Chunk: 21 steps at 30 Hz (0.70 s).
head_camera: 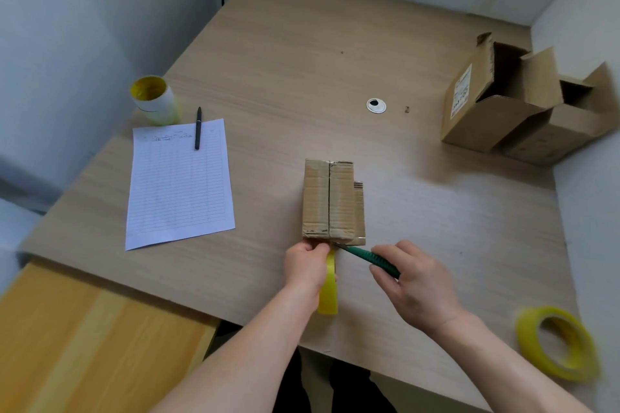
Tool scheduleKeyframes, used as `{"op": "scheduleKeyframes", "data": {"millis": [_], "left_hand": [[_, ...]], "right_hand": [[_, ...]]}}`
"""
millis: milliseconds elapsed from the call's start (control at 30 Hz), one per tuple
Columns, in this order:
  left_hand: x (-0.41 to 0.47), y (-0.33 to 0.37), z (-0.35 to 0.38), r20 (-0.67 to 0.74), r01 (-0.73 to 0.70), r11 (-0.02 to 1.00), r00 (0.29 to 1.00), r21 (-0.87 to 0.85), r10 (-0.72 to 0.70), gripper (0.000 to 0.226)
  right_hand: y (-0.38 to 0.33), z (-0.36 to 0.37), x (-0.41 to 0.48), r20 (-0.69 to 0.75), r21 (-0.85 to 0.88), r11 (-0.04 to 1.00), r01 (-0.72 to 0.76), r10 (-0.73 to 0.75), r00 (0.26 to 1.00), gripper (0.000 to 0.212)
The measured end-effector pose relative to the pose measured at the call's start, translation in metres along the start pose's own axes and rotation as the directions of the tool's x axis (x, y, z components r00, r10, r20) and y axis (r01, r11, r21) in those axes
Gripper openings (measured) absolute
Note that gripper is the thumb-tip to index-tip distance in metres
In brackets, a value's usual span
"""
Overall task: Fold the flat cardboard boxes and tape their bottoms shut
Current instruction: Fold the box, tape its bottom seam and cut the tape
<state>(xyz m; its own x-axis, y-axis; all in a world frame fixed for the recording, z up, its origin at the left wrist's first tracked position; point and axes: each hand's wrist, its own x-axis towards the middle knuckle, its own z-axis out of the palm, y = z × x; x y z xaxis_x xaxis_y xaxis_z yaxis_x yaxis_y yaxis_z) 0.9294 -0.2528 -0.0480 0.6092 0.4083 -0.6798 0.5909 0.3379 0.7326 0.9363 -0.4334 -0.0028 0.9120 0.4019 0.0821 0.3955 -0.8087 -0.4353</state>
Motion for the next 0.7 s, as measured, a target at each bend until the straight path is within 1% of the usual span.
{"op": "scheduleKeyframes", "data": {"millis": [133,233,267,300,333,367,433,500,533,567,600,633,667,700], "left_hand": [[-0.001,0.002,0.002,-0.011,0.028,1.000,1.000,0.008,-0.028,0.014],[-0.001,0.005,0.002,-0.031,0.048,0.999,0.998,0.012,-0.047,0.017],[-0.001,0.006,0.001,-0.033,0.049,0.999,0.998,0.014,-0.049,0.019],[0.000,0.007,0.001,-0.032,0.047,0.999,0.998,0.017,-0.047,0.020],[0.000,0.008,0.000,-0.029,0.044,0.999,0.999,0.023,-0.043,0.021],[0.001,0.008,-0.001,-0.029,0.042,0.999,0.999,0.031,-0.041,0.021],[0.003,0.008,-0.002,-0.030,0.050,0.997,0.998,0.052,-0.048,0.023],[0.002,0.008,-0.004,-0.025,0.057,0.997,0.998,0.060,-0.056,0.024],[0.002,0.008,-0.005,-0.019,0.059,0.996,0.998,0.060,-0.058,0.025],[0.001,0.009,-0.006,-0.009,0.060,0.996,0.998,0.059,-0.060,0.026],[0.001,0.009,-0.007,0.003,0.061,0.996,0.998,0.058,-0.061,0.025],[0.000,0.009,-0.008,0.016,0.062,0.996,0.998,0.060,-0.063,0.025],[-0.001,0.009,-0.008,0.033,0.062,0.996,0.997,0.062,-0.065,0.023],[-0.002,0.010,-0.008,0.052,0.064,0.996,0.996,0.061,-0.067,0.021]], "right_hand": [[0.000,0.007,0.005,-0.010,-0.062,0.998,-0.008,0.007,1.000,0.025],[0.014,0.008,-0.009,0.022,-0.028,0.999,-0.040,0.041,0.999,0.021],[0.024,0.009,-0.018,0.023,-0.022,0.998,-0.065,0.065,0.998,0.022],[0.035,0.009,-0.028,0.025,-0.022,0.993,-0.120,0.120,0.992,0.024],[0.046,0.010,-0.037,0.036,-0.035,0.978,-0.205,0.206,0.978,0.027],[0.056,0.012,-0.045,0.052,-0.061,0.950,-0.305,0.308,0.950,0.030],[0.069,0.016,-0.055,0.093,-0.102,0.866,-0.490,0.499,0.862,0.036],[0.073,0.021,-0.059,0.128,-0.075,0.790,-0.609,0.613,0.780,0.041],[0.071,0.022,-0.057,0.135,-0.086,0.754,-0.651,0.657,0.742,0.043],[0.068,0.025,-0.054,0.120,-0.135,0.724,-0.677,0.690,0.714,0.045],[0.063,0.027,-0.049,0.084,-0.202,0.711,-0.673,0.698,0.711,0.046],[0.055,0.028,-0.045,0.045,-0.215,0.730,-0.648,0.670,0.741,0.046],[0.042,0.027,-0.039,0.016,-0.152,0.777,-0.611,0.620,0.784,0.044],[0.023,0.025,-0.030,0.030,-0.010,0.812,-0.584,0.584,0.811,0.041]]}}
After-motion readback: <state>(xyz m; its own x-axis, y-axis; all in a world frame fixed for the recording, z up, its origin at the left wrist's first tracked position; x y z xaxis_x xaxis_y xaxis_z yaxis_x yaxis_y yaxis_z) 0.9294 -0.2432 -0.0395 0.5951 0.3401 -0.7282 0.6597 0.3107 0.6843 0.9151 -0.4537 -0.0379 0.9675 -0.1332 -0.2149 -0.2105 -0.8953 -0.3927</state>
